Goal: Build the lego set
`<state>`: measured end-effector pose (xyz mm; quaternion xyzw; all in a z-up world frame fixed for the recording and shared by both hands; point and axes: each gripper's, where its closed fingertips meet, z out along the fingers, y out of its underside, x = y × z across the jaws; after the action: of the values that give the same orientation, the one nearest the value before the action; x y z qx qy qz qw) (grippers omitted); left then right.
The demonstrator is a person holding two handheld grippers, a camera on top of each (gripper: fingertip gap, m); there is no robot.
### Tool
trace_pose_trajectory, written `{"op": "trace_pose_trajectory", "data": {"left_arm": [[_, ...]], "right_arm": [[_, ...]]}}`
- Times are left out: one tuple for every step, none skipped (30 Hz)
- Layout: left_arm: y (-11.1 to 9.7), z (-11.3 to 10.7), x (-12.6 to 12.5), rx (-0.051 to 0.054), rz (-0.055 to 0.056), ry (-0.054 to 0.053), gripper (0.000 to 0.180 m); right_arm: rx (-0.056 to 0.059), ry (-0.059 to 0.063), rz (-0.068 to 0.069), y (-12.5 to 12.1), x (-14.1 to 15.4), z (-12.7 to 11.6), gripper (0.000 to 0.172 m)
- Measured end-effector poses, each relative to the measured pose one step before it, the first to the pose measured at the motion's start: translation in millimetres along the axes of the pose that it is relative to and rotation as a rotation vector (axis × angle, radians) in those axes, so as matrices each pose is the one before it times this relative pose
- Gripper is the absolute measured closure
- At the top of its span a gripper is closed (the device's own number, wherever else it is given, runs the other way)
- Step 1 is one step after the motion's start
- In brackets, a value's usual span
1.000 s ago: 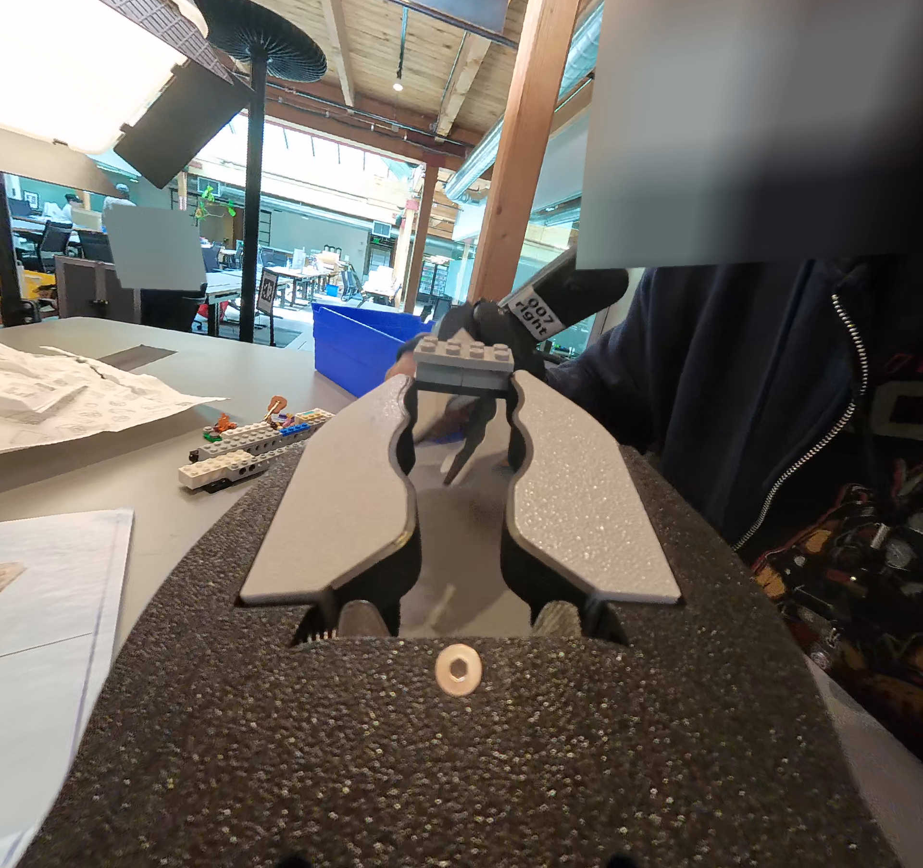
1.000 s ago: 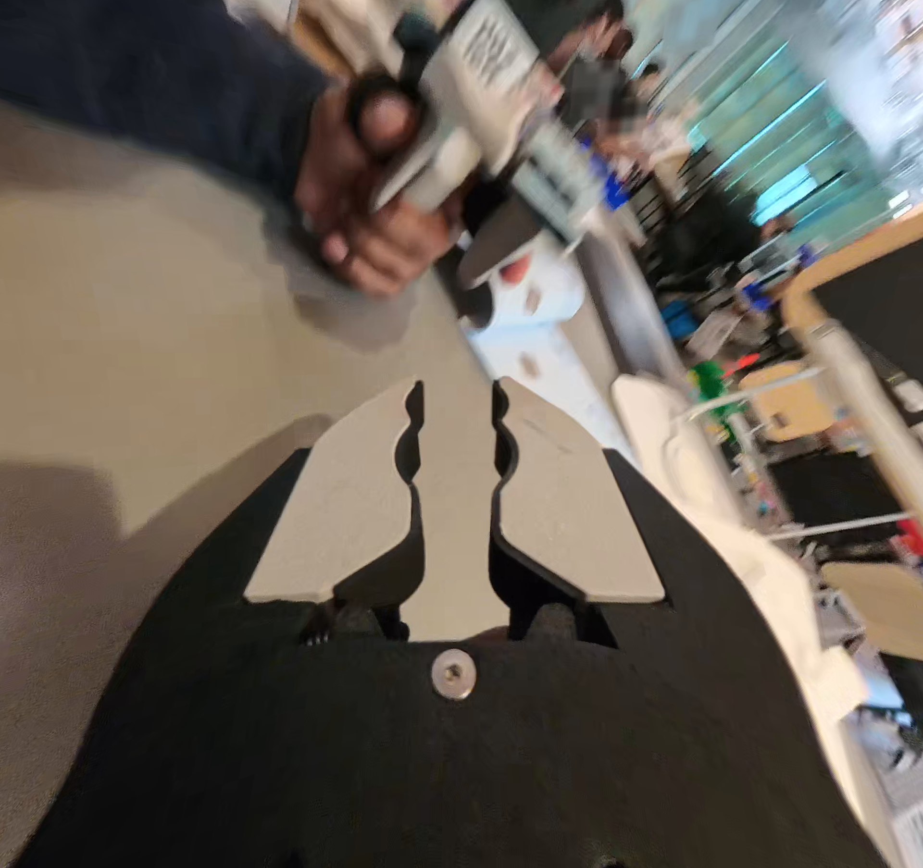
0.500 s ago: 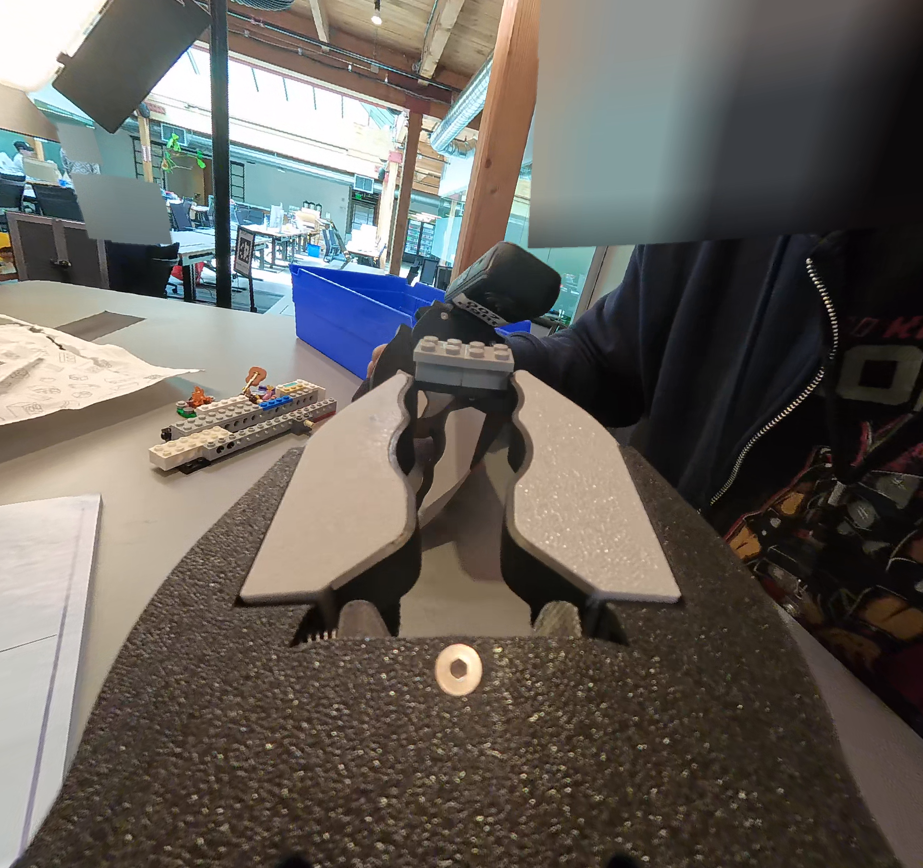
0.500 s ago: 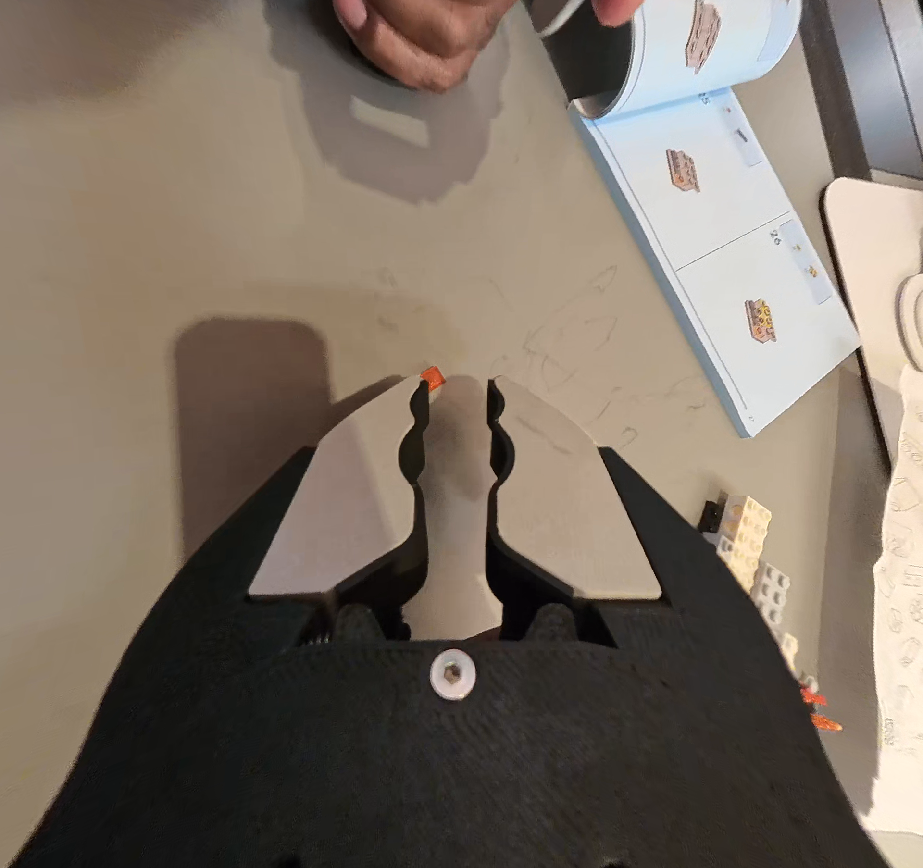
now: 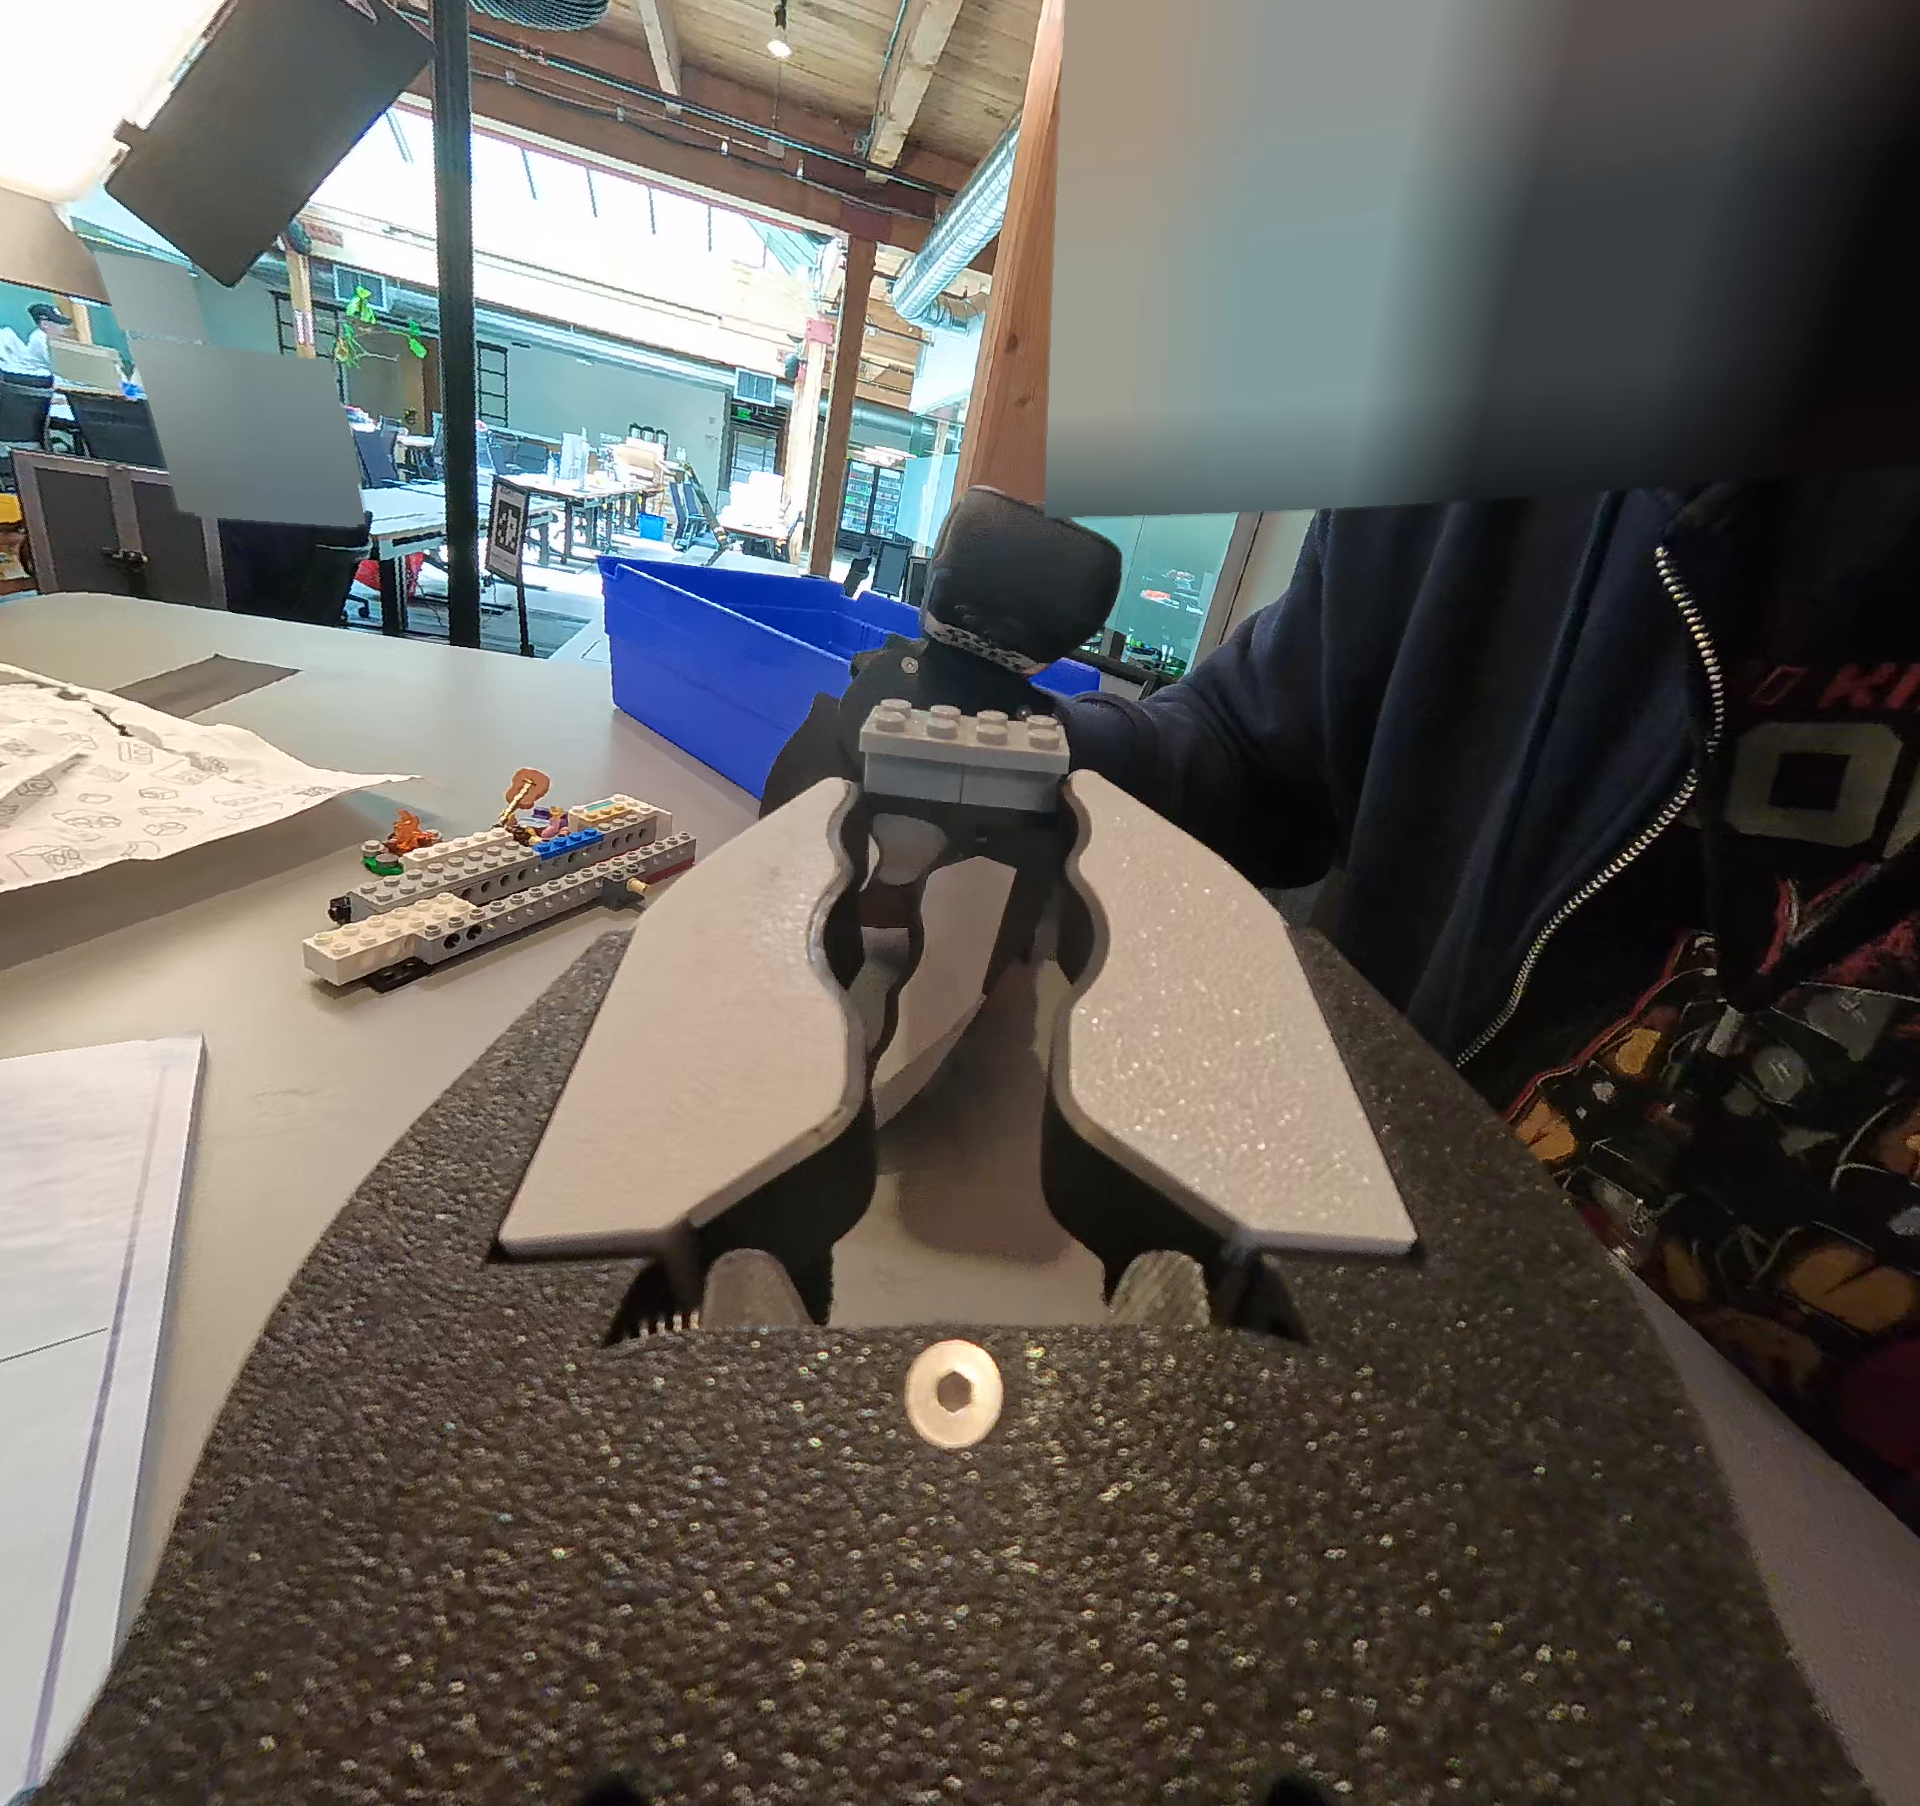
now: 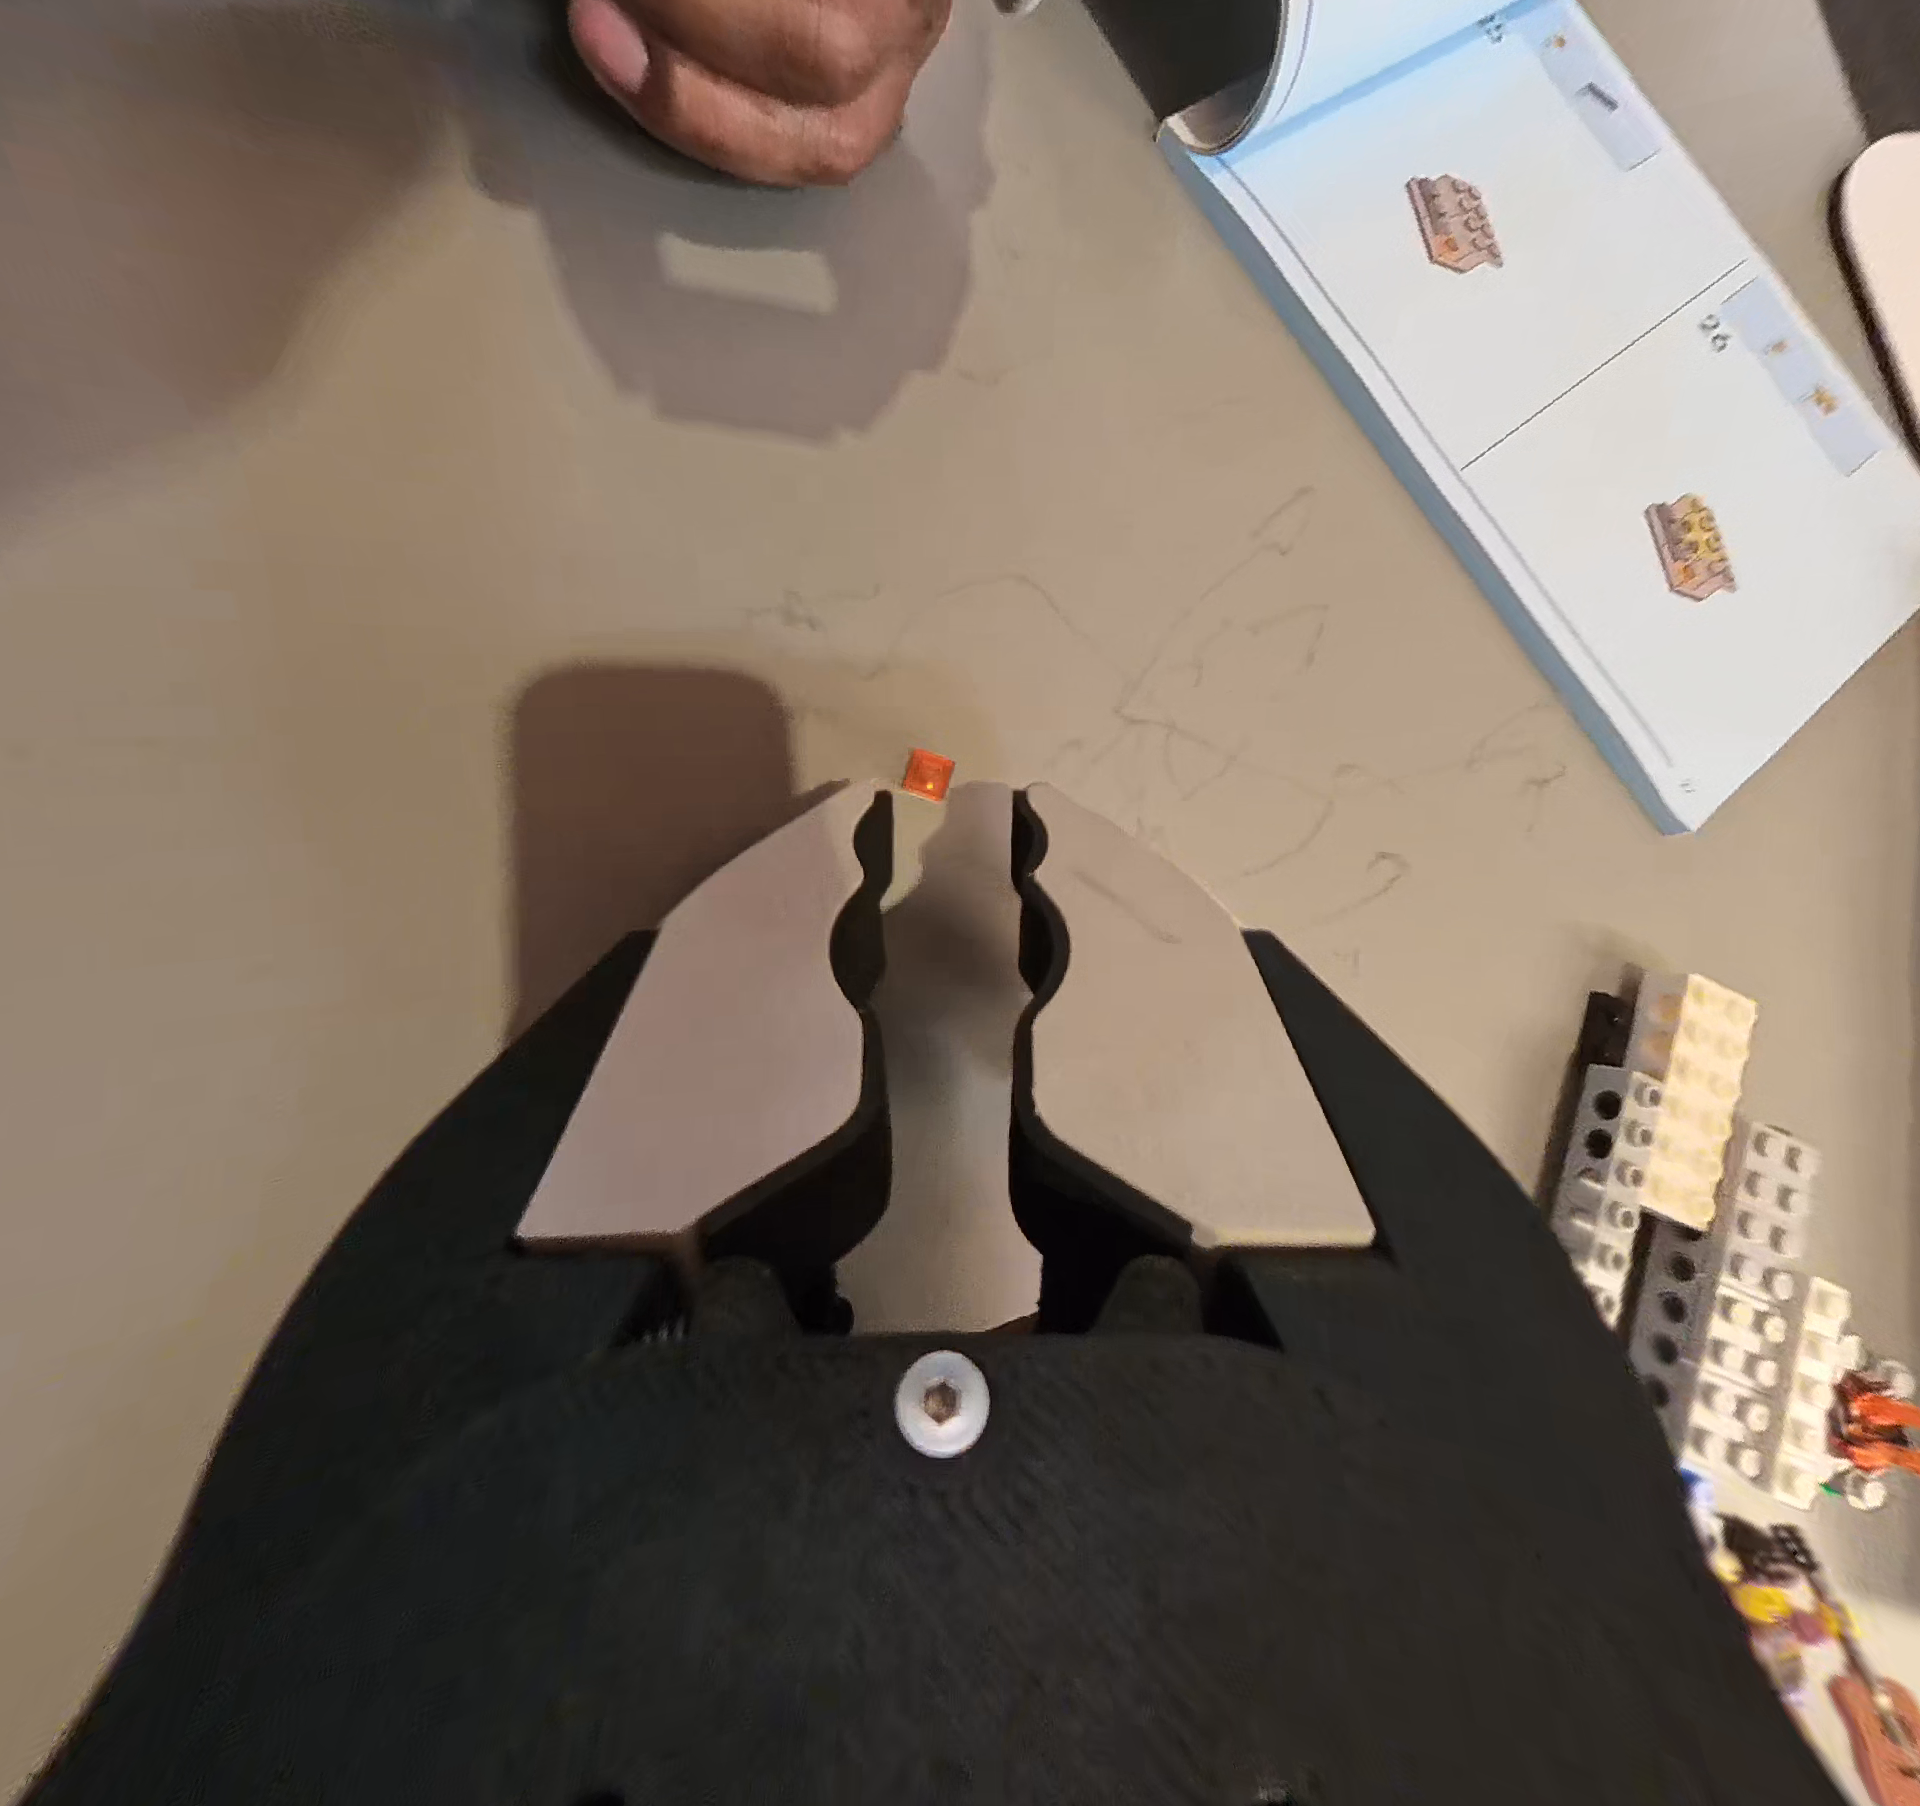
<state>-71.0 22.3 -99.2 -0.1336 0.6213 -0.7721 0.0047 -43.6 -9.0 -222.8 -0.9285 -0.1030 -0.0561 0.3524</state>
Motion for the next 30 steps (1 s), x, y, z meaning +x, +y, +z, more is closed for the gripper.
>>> {"op": "trace_pose_trajectory", "data": {"left_arm": [[-0.11, -0.02, 0.15, 0.0006, 0.0028, -0.0005, 0.146], [-0.12, 0.07, 0.04, 0.0009, 0.001, 0.0008, 0.146], [-0.2, -0.05, 0.04, 0.0017, -0.0004, 0.002, 0.146], [-0.06, 0.08, 0.06, 0.0011, -0.0004, 0.0011, 0.146], [0.08, 0.0, 0.05, 0.0, -0.0002, 0.0012, 0.146], [0.09, 0.11, 0.06, 0.0, -0.0002, 0.0019, 0.146], [-0.08, 0.01, -0.06, 0.0009, -0.0013, 0.0013, 0.146], [-0.26, -0.19, -0.15, 0.0024, -0.0014, 0.0011, 0.147], [-0.38, -0.17, 0.07, 0.0027, -0.0009, 0.0022, 0.147], [-0.27, -0.12, 0.1, 0.002, -0.0006, 0.0025, 0.147], [-0.2, -0.05, 0.05, 0.0017, -0.0003, 0.0021, 0.147], [-0.18, 0.03, 0.27, 0.0018, 0.0003, 0.0033, 0.147], [-0.28, -0.02, 0.29, 0.0024, 0.0007, 0.0037, 0.147], [-0.73, -0.03, -0.07, 0.0047, 0.0026, 0.0021, 0.147], [-0.69, -0.01, -0.02, 0.005, 0.0007, 0.0023, 0.147], [-0.46, -0.01, 0.11, 0.0032, -0.0018, 0.0033, 0.147], [-0.32, -0.15, 0.18, 0.0017, -0.0007, 0.0021, 0.147], [-0.33, -0.21, 0.33, 0.0016, 0.0015, 0.0013, 0.147], [-0.48, -0.26, 0.6, 0.0027, 0.0015, 0.002, 0.147], [-0.49, -0.23, 0.35, 0.0026, 0.0003, 0.0009, 0.147], [-0.47, -0.22, 0.16, 0.0022, -0.0001, 0.0007, 0.147], [-0.19, -0.01, 0.16, 0.0014, 0.0, 0.0006, 0.147], [-0.04, 0.08, 0.33, 0.0, 0.0002, 0.0009, 0.147], [0.11, 0.22, 0.39, -0.0008, 0.0004, 0.0013, 0.147], [-0.19, 0.17, 0.57, 0.0012, -0.0006, 0.0023, 0.147], [-0.25, 0.2, 0.66, 0.0016, -0.0008, 0.0028, 0.147], [0.0, 0.17, 0.43, -0.0001, -0.0003, 0.0013, 0.147], [0.25, 0.26, 0.09, -0.0017, 0.0006, -0.0003, 0.147], [0.27, 0.07, -0.02, -0.0017, -0.0003, -0.0005, 0.147], [0.1, 0.17, 0.14, -0.0005, -0.0005, 0.0013, 0.147]], "right_arm": [[-0.0127, 0.005, 0.0149, 0.08, -1.04, 0.82, 0.15], [-0.0143, 0.0132, 0.0134, 0.6, 0.42, 1.28, 0.15], [-0.0103, 0.0143, 0.0096, 0.79, 0.84, 1.61, 0.151], [-0.0055, 0.0045, 0.0062, 0.56, -0.17, 1.49, 0.151], [0.0003, -0.0044, 0.0112, -0.15, -0.7, 0.9, 0.152], [0.0047, -0.0067, 0.0135, -0.77, -0.6, 0.46, 0.153], [0.0009, -0.0045, 0.0063, -0.06, -0.46, 0.52, 0.154], [-0.0001, 0.0027, 0.0008, 0.28, 0.43, 0.45, 0.155], [0.0021, 0.003, 0.0018, -0.11, 0.53, 0.46, 0.157], [0.0021, -0.0049, 0.0034, -0.17, -0.5, 0.39, 0.158], [0.0017, -0.004, 0.0023, -0.07, -0.43, 0.57, 0.161], [0.003, 0.0048, -0.0014, -0.3, 0.59, 0.64, 0.164], [0.004, 0.008, -0.0054, -0.42, 0.79, 0.47, 0.165], [0.0017, 0.0068, -0.0061, -0.2, 0.6, 0.22, 0.165], [0.0005, 0.0039, -0.006, -0.01, 0.51, 0.16, 0.165], [-0.0005, 0.0012, -0.0066, 0.13, 0.11, -0.2, 0.165], [-0.0046, 0.0018, -0.0052, 0.75, 0.59, -0.46, 0.165], [-0.0057, 0.0022, -0.0051, 0.83, 0.97, -0.81, 0.165], [0.0017, 0.0012, -0.0036, -0.03, 0.81, -1.26, 0.165], [0.0097, -0.0024, 0.0039, -1.33, 0.65, -1.73, 0.165], [0.011, -0.0069, 0.0096, -1.71, 0.22, -1.76, 0.165], [0.0073, -0.007, 0.0069, -1.29, 0.04, -1.55, 0.163], [0.001, -0.0016, 0.0006, -0.11, 0.32, -1.03, 0.162], [-0.0054, 0.002, -0.0026, 0.92, 0.51, -0.3, 0.16], [-0.0081, -0.0008, -0.0001, 1.62, 0.24, 0.61, 0.158], [-0.0091, -0.0042, 0.0062, 1.82, -0.32, 1.21, 0.156], [-0.0102, -0.0033, 0.012, 1.88, -0.14, 1.93, 0.154], [-0.0063, -0.0002, 0.0141, 0.82, 0.15, 1.6, 0.152], [0.0002, -0.0006, 0.0127, -0.51, -0.35, 0.78, 0.152], [-0.0031, 0.0004, 0.0109, -0.45, -0.25, 0.29, 0.151]]}}
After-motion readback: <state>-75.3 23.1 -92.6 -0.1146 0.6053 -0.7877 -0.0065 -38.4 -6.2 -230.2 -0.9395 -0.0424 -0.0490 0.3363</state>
